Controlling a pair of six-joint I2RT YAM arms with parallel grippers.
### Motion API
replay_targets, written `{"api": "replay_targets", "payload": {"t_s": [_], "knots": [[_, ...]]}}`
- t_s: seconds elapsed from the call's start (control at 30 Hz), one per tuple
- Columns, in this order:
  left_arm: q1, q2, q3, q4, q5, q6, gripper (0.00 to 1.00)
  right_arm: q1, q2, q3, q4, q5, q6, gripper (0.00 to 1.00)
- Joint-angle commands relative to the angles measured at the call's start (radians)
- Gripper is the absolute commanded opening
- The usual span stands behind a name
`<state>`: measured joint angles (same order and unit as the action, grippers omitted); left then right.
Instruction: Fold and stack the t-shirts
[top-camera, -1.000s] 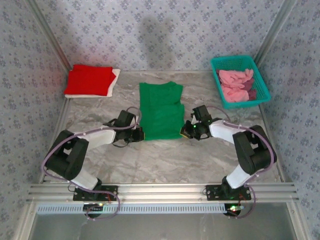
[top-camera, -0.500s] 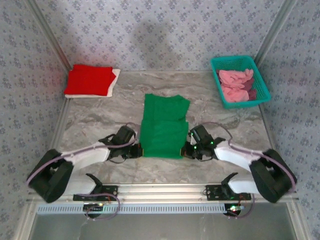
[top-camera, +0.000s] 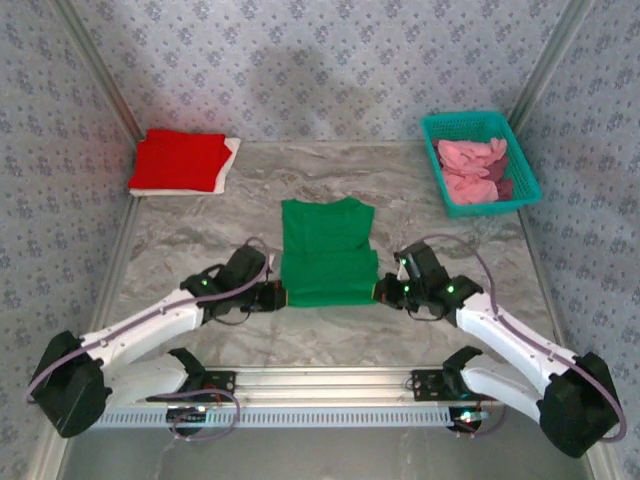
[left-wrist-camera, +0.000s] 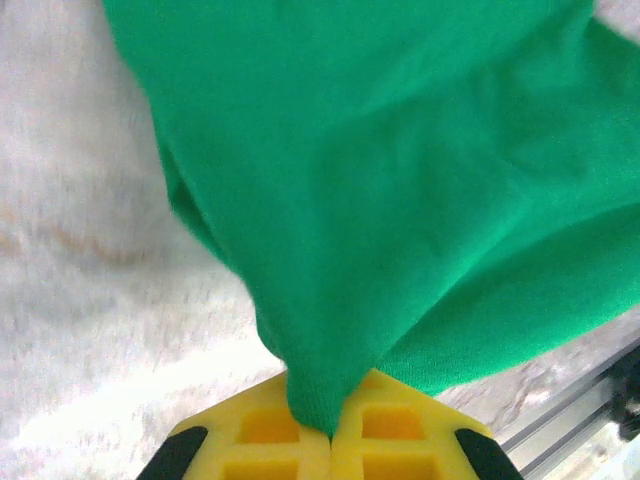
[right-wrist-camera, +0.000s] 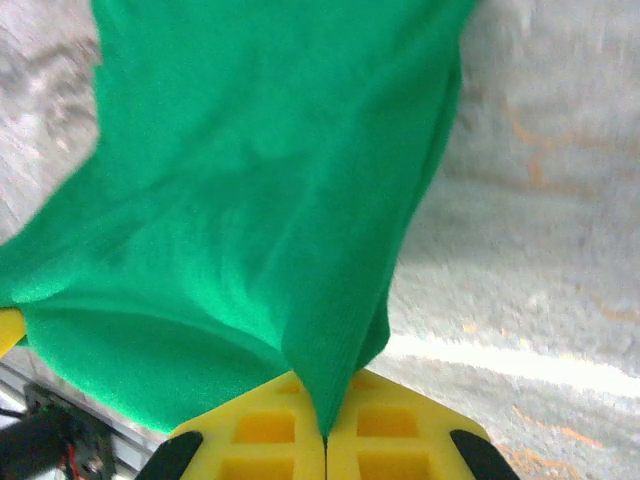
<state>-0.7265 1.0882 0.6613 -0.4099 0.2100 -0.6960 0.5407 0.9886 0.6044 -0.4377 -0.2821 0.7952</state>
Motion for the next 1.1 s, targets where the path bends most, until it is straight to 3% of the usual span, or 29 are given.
{"api": "replay_targets", "payload": {"t_s": [0.0, 0.13, 0.43, 0.87, 0.9, 0.97, 1.0, 1.07], "knots": [[0.076, 0.04, 0.116, -0.024, 0.026, 0.09, 0.0, -0.067, 0.05, 0.123, -0.058, 0.026, -0.068, 0.0], [0.169, 0.126, 0.23, -0.013, 0.089, 0.17, 0.0, -0.154, 0.186, 0.257, -0.049, -0.038, -0.139, 0.0], [0.302, 0.398, 0.434, 0.002, 0.129, 0.317, 0.0, -0.24, 0.527, 0.515, -0.019, -0.057, -0.253, 0.0], [0.365, 0.597, 0.613, 0.002, 0.139, 0.395, 0.0, -0.298, 0.718, 0.69, 0.023, -0.076, -0.242, 0.0], [0.371, 0.622, 0.638, -0.004, 0.138, 0.403, 0.02, -0.303, 0.743, 0.711, 0.028, -0.085, -0.241, 0.02], [0.387, 0.688, 0.712, -0.02, 0.132, 0.424, 0.35, -0.315, 0.82, 0.781, 0.021, -0.107, -0.231, 0.24], [0.393, 0.718, 0.752, -0.028, 0.122, 0.434, 0.44, -0.322, 0.857, 0.821, 0.014, -0.129, -0.223, 0.35], [0.411, 0.79, 0.857, -0.038, 0.091, 0.449, 0.52, -0.338, 0.931, 0.92, 0.017, -0.144, -0.2, 0.44]]}}
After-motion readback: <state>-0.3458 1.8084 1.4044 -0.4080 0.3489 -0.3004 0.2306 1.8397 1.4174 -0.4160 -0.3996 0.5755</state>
